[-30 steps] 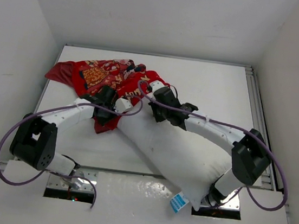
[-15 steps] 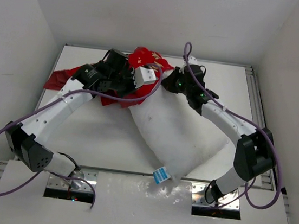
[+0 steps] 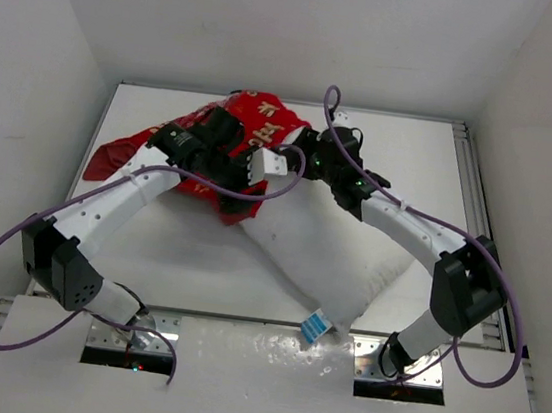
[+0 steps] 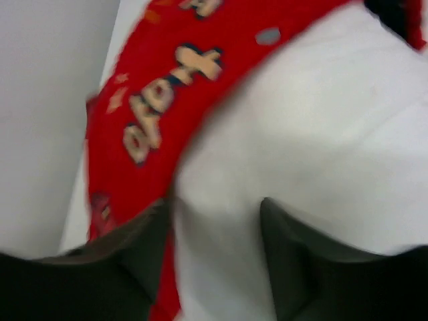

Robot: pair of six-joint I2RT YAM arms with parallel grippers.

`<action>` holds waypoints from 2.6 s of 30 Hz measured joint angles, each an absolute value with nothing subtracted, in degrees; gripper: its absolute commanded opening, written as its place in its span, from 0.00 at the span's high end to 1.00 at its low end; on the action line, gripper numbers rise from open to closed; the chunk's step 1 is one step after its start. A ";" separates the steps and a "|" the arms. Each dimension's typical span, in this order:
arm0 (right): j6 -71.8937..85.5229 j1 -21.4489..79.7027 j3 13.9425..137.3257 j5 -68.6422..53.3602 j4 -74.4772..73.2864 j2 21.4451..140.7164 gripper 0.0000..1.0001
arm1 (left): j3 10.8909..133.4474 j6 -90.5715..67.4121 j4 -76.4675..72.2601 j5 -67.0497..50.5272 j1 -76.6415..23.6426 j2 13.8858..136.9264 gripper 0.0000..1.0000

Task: Put the pillow into the pillowcase

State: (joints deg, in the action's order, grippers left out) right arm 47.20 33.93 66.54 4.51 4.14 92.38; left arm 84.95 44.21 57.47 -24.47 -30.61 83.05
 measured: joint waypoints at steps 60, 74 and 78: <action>42.74 26.20 46.74 -9.06 20.64 68.93 1.00 | 115.09 30.15 47.90 -21.89 -35.16 105.10 1.00; 44.71 29.10 44.29 5.13 19.22 76.73 0.61 | 109.84 37.74 54.11 -34.74 -35.07 103.07 1.00; 40.56 28.60 44.91 4.23 12.64 76.73 0.01 | 95.85 39.51 53.23 -32.99 -31.05 98.56 1.00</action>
